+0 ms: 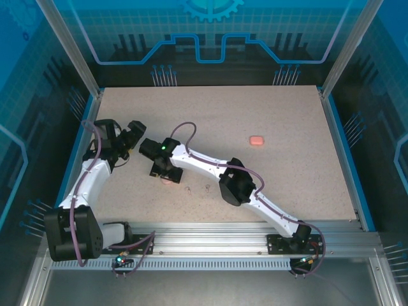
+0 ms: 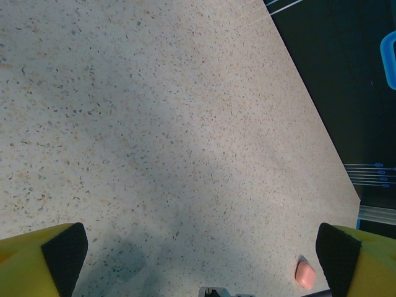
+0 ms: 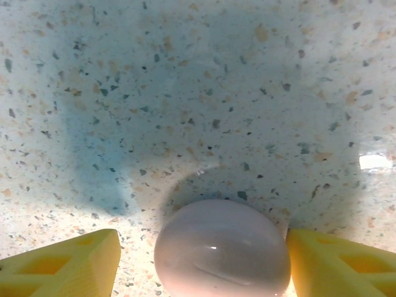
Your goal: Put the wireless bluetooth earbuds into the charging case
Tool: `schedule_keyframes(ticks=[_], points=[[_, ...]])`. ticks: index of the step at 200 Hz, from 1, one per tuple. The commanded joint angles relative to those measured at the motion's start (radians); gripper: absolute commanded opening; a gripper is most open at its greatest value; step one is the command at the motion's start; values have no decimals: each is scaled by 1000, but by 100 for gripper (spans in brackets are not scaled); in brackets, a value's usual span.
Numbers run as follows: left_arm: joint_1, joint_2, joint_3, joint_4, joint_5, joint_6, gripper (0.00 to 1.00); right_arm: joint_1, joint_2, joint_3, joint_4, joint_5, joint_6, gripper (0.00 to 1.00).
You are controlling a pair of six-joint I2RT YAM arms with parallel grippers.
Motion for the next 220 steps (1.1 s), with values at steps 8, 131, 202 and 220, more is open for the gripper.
schedule_keyframes(ticks=[8, 131, 202, 220], points=[[17, -5, -15, 10, 36, -13, 99, 16, 32, 19, -41, -2, 8, 66], [22, -12, -38, 57, 119, -42, 99, -108, -150, -211, -56, 163, -271, 48], [-37, 8, -63, 96, 174, -60, 99, -319, -238, -390, -5, 101, -577, 49], [-73, 22, -66, 114, 164, -74, 99, -361, -253, -427, 13, 81, -618, 50]])
